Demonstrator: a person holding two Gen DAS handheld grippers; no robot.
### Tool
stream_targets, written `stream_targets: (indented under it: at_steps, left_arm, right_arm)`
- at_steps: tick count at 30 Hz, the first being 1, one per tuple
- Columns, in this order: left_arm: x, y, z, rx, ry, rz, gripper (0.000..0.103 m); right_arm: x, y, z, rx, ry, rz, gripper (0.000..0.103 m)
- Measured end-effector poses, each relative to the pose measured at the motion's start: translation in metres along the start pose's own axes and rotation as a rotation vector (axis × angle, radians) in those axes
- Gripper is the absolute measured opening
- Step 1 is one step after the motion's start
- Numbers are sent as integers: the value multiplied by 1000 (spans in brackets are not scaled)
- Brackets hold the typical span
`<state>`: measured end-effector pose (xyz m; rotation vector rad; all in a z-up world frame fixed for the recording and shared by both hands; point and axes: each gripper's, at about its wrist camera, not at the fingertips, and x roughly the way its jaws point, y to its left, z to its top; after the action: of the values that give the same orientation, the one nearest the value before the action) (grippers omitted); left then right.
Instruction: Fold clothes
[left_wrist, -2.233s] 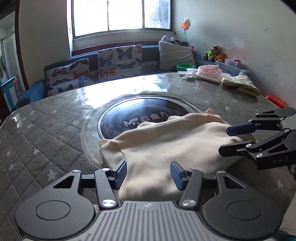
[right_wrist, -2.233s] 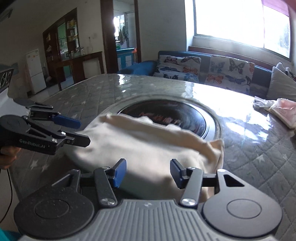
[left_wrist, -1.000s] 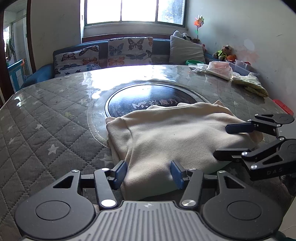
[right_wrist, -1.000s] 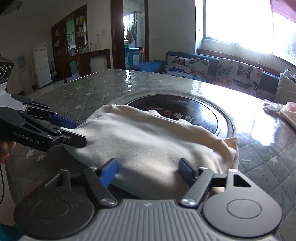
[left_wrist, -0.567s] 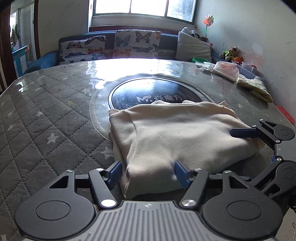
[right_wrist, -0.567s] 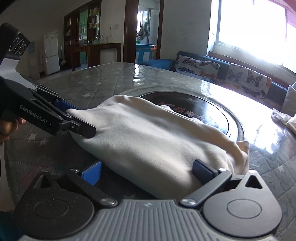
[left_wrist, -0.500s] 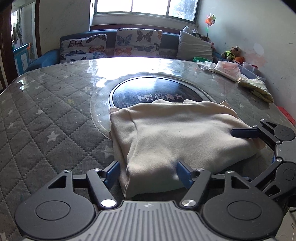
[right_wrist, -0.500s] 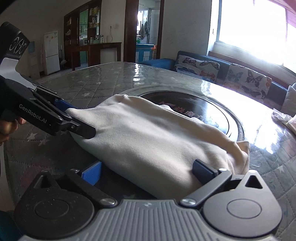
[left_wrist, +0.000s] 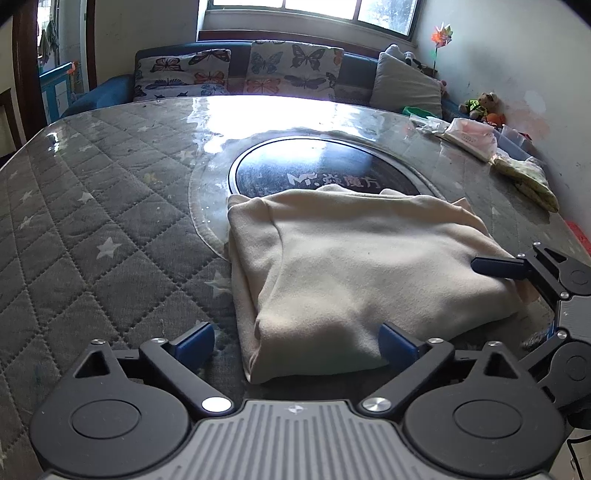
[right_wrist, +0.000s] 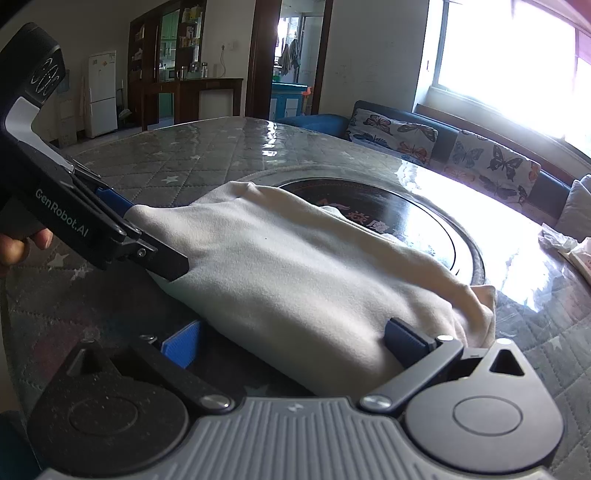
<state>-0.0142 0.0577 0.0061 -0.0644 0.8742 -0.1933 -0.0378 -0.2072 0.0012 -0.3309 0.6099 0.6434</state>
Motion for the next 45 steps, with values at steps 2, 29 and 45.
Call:
stream_targets:
  at_steps: [2, 29, 45]
  left_arm:
    - [1, 0, 0, 0, 4, 4, 103]
    - [-2, -11, 1, 11, 30, 99, 103]
    - [-21, 0, 0, -3, -32, 175, 103]
  right_arm:
    - [0, 0, 0, -1, 0, 0, 103]
    - [-8, 5, 3, -6, -14, -3, 103]
    - [-29, 17, 8, 35, -44, -21, 103]
